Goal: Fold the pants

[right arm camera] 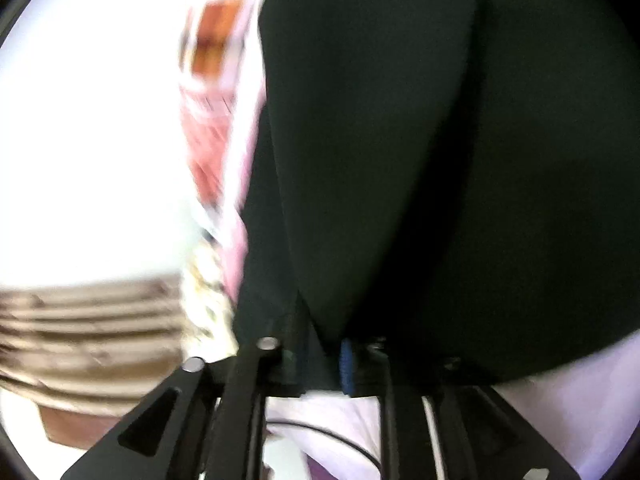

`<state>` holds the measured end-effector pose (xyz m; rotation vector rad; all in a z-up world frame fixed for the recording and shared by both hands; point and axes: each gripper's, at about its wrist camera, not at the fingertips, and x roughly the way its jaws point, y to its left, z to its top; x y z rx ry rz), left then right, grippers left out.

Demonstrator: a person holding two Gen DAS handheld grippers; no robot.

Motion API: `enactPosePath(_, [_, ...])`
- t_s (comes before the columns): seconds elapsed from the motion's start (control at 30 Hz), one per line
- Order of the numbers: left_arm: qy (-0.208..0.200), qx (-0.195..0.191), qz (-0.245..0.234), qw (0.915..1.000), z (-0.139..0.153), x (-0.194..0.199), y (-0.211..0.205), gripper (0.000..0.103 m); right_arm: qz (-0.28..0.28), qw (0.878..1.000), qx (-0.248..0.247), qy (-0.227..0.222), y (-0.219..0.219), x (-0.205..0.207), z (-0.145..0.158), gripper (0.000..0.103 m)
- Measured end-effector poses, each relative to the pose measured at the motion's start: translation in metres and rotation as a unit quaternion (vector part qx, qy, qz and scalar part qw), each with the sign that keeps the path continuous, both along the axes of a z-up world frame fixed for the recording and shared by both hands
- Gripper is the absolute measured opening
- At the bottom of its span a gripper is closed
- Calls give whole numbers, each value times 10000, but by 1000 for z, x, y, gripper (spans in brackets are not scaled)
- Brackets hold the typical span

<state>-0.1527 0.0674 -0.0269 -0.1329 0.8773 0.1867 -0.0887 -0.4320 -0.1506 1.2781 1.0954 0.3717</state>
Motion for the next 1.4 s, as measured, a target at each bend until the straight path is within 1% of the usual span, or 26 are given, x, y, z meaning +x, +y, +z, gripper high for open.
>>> enactPosePath(0.03, [-94, -196, -142, 9997, 8, 3, -9, 57, -253, 9996, 8, -124, -16, 3, 0, 22])
enactPosePath(0.07, [-126, -309, -258, 9991, 13, 9, -18, 65, -417, 9988, 62, -237, -27, 5, 0, 22])
enactPosePath(0.1, [-154, -408, -421, 9982, 17, 15, -31, 69, -635, 9969, 169, -436, -42, 8, 0, 22])
enactPosePath(0.2, [-170, -613, -921, 9937, 15, 30, -70, 69, -1161, 9903, 100, -750, -77, 15, 5, 23])
enactPosePath(0.27, [16, -721, -1259, 9894, 8, 43, -96, 69, -1547, 9836, 83, -923, -107, 24, 6, 23])
enactPosePath(0.37, [173, -834, -1601, 9834, -2, 53, -126, 69, -1853, 9781, 38, -952, -138, 39, 4, 23])
enactPosePath(0.43, [201, -893, -1766, 9800, -6, 55, -142, 69, -1920, 9775, -8, -878, -157, 53, 1, 23])
enactPosePath(0.5, [199, -891, -1827, 9789, -9, 62, -150, 69, -1948, 9776, -15, -801, -167, 65, -3, 22])
enactPosePath(0.53, [191, -903, -1838, 9786, -10, 63, -152, 69, -1944, 9780, -116, -753, -168, 68, -2, 19])
enactPosePath(0.57, [201, -929, -1835, 9784, -12, 65, -152, 69, -1916, 9787, -325, -659, -172, 73, 0, 12])
enactPosePath(0.6, [238, -980, -1825, 9780, -14, 66, -151, 69, -1891, 9792, -437, -588, -174, 75, 0, 9])
enactPosePath(0.67, [303, -1072, -1799, 9774, -17, 70, -152, 69, -1860, 9789, -748, -395, -177, 78, 5, 6])
enactPosePath(0.73, [367, -1092, -1751, 9778, -20, 74, -152, 69, -1802, 9772, -1075, -336, -181, 72, 11, 5])
enactPosePath(0.77, [374, -1081, -1733, 9782, -20, 74, -151, 69, -1786, 9754, -1248, -329, -182, 65, 20, 5])
enactPosePath(0.87, [375, -971, -1694, 9800, -22, 73, -148, 69, -1828, 9723, -1421, -331, -197, 33, 32, 5])
enactPosePath(0.97, [455, -903, -1652, 9811, -31, 73, -144, 69, -1869, 9674, -1667, -384, -203, 0, 47, 5])
enactPosePath(1.03, [558, -900, -1610, 9813, -39, 73, -141, 69, -1914, 9660, -1715, -294, -206, -23, 48, 5])
enactPosePath(1.1, [666, -910, -1550, 9815, -46, 73, -137, 69, -1972, 9625, -1863, -77, -211, -46, 41, 5])
enactPosePath(1.13, [703, -944, -1535, 9811, -48, 73, -135, 69, -1996, 9617, -1881, -1, -213, -53, 37, 5])
enactPosePath(1.2, [715, -998, -1530, 9806, -52, 72, -132, 69, -2093, 9601, -1838, 256, -219, -64, 21, 5])
enactPosePath(1.27, [725, -912, -1545, 9811, -54, 71, -133, 69, -2179, 9613, -1639, 395, -222, -71, 10, 4])
enactPosePath(1.33, [760, -812, -1572, 9813, -56, 71, -134, 69, -2200, 9626, -1546, 348, -223, -73, 11, 4])
enactPosePath(1.4, [751, -781, -1558, 9818, -56, 70, -134, 69, -2274, 9642, -1335, 296, -228, -78, 10, 4])
